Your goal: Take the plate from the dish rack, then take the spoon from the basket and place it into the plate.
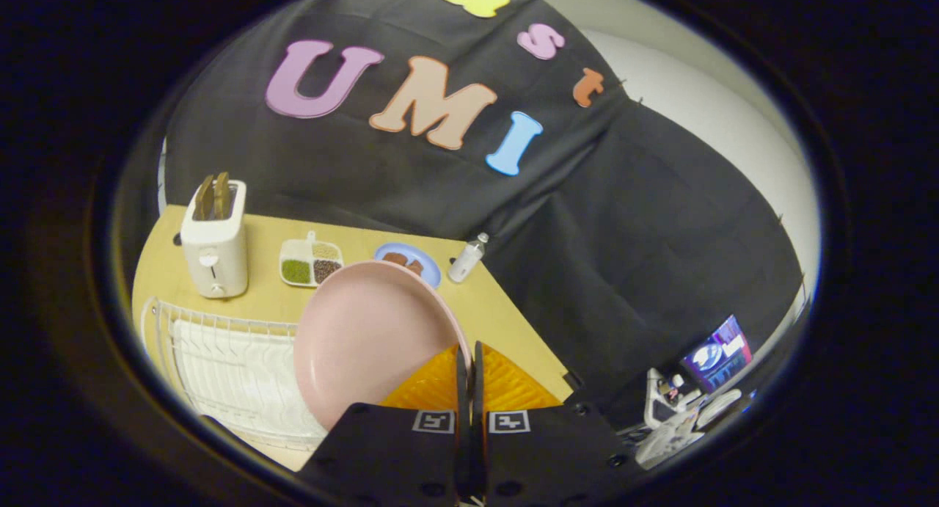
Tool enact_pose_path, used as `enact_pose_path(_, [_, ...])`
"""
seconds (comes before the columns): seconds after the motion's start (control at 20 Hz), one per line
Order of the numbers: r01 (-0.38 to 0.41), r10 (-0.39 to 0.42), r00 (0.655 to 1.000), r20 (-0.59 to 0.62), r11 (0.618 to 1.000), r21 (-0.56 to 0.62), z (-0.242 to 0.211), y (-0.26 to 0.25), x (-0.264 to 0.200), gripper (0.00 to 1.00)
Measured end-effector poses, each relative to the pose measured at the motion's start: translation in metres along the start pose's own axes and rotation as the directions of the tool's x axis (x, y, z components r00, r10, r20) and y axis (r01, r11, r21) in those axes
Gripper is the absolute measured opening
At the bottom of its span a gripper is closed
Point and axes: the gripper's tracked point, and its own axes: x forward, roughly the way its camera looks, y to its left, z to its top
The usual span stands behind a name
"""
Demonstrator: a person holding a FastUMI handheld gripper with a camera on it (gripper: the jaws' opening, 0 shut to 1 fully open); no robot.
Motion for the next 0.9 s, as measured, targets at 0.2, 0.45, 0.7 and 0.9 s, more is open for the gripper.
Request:
enact_pose_path(0.2, [0.035, -0.032, 0.999, -0.040, 0.996, 0.078, -0.023, -0.043, 0.008, 0.03])
enact_pose_path(0.45, [0.047, -0.032, 0.994, -0.106, 0.990, 0.136, -0.061, -0.077, 0.019, 0.03])
enact_pose_path(0.7, [0.055, -0.028, 0.987, -0.157, 0.983, 0.174, -0.095, -0.102, 0.035, 0.03])
enact_pose_path(0.9, [0.054, -0.021, 0.982, -0.188, 0.983, 0.174, -0.120, -0.121, 0.050, 0.03])
